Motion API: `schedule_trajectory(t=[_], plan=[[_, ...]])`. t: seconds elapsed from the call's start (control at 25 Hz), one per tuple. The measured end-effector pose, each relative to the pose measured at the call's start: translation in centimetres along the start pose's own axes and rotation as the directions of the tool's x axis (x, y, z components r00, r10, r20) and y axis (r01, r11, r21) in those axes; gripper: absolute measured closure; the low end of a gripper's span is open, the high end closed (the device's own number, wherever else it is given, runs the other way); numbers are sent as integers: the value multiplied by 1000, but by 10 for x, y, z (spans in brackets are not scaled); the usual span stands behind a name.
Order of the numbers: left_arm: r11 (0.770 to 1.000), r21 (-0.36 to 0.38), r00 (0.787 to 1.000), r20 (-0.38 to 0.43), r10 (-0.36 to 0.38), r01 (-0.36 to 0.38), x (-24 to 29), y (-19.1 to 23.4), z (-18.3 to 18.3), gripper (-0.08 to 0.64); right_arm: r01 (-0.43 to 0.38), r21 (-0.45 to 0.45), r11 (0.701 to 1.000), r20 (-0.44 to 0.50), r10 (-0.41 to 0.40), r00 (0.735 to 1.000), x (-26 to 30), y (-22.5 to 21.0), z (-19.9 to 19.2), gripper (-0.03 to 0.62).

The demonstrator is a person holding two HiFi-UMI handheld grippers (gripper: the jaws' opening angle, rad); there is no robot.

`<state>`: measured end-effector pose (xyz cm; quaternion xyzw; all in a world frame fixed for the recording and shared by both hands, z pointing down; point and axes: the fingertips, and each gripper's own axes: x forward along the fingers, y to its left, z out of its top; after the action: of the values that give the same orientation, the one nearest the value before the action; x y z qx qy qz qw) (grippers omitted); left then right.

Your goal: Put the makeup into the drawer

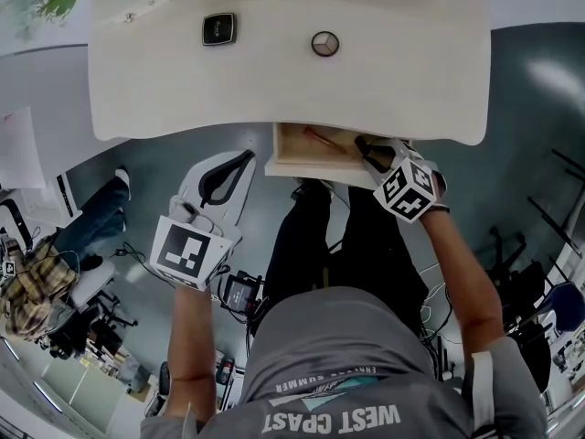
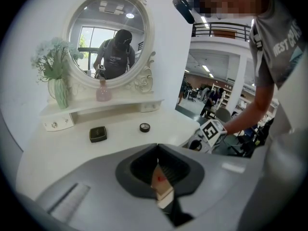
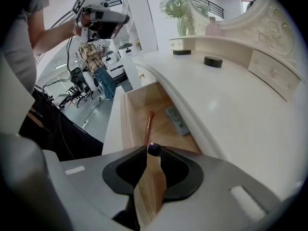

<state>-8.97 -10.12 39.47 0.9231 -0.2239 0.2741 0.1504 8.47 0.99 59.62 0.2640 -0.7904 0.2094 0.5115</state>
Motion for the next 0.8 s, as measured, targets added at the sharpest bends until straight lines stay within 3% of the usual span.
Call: schedule_trajectory(t=[0.4, 0.8], plan=[[1000, -23, 1000, -2, 5, -6, -9, 2, 3, 557, -3, 6, 1000, -29, 3, 1000, -5, -2, 3, 488], [998, 19, 995, 79, 52, -54, -40, 17, 27, 557, 6, 16, 1000, 3, -6, 1000, -31, 2, 36, 491]])
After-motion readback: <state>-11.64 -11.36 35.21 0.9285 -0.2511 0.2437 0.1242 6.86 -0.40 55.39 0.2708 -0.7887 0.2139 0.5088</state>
